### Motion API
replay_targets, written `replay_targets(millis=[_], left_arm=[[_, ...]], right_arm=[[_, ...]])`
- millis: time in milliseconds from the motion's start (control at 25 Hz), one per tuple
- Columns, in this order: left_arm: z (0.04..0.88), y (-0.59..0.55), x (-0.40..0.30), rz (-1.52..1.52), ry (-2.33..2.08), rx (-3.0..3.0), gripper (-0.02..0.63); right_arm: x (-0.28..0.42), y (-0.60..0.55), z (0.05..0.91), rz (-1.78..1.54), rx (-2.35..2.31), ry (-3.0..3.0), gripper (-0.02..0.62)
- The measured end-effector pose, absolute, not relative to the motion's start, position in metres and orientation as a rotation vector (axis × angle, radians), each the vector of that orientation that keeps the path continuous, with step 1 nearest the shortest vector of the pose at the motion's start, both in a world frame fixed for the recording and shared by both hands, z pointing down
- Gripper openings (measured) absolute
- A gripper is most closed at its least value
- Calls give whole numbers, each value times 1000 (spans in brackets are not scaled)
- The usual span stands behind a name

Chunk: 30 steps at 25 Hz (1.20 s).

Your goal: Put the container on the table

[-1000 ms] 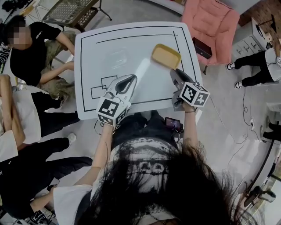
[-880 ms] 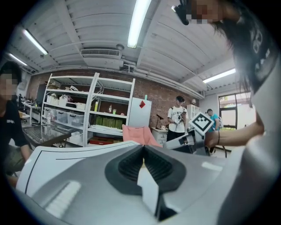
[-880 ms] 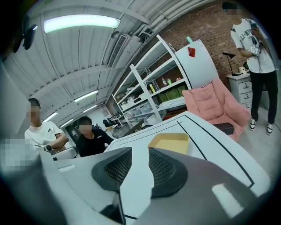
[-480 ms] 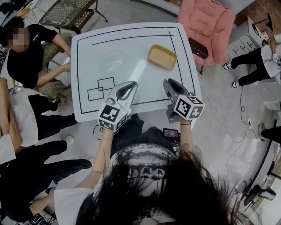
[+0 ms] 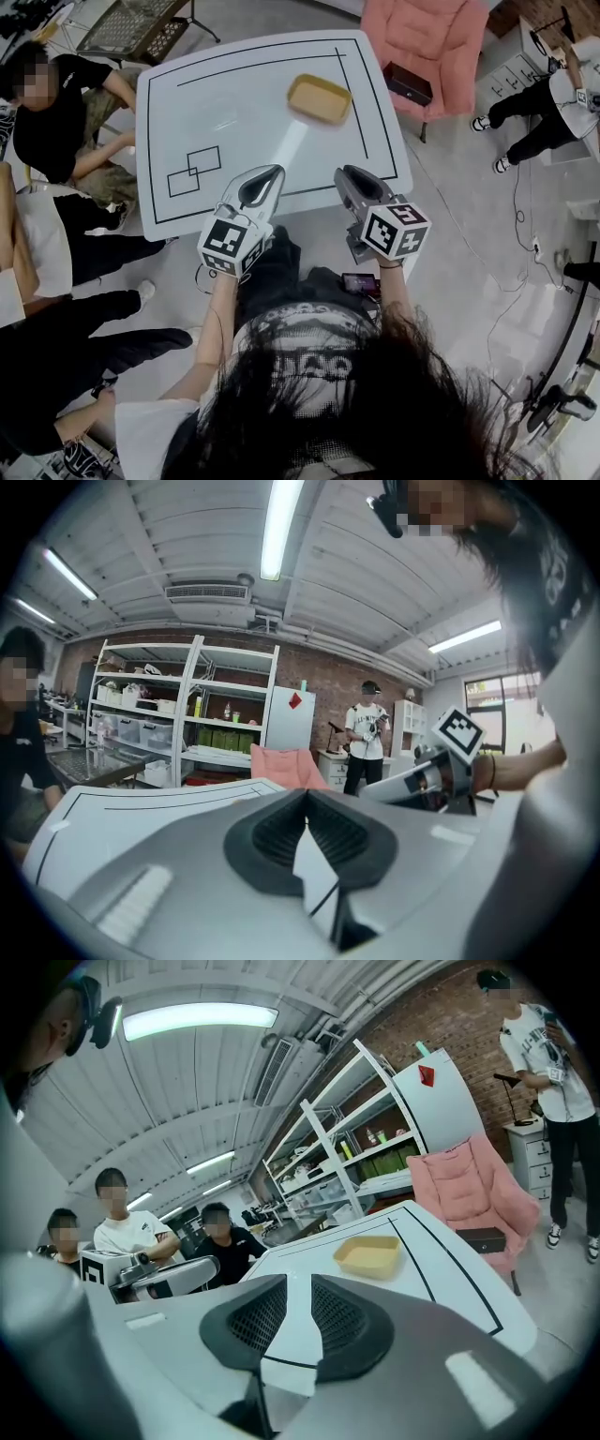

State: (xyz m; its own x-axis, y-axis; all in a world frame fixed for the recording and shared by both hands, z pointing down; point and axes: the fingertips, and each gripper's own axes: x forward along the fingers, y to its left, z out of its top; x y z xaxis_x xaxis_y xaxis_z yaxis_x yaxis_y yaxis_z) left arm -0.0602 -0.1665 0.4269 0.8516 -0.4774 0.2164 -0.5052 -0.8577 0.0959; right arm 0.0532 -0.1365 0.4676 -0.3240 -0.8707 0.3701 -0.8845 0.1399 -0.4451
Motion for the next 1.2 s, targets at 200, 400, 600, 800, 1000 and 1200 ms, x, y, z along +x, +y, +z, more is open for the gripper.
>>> replay_targets(millis=[200,400,600,800,1000,1200], left_arm=[[428,-129,-55,290,-804,2870,0],[425,-92,-54,293,-835,2870,0],[424,-57,-54,307,-851,2878,0],[420,-32,-60,295,-863,2893,0],[417,-17,-65,290,-873,2908,0],[418,-17,-71,288,-875,2910,0]], right_arm=[[53,-105,465,915,1760,-2403,67],[46,-74,464,887,1700,-2436,46],[41,-44,460,858,1668,-2463,31],[32,-24,458,831,1659,-2486,17],[24,-12,453,792,1649,-2506,9],[17,-11,450,764,1646,-2505,8]])
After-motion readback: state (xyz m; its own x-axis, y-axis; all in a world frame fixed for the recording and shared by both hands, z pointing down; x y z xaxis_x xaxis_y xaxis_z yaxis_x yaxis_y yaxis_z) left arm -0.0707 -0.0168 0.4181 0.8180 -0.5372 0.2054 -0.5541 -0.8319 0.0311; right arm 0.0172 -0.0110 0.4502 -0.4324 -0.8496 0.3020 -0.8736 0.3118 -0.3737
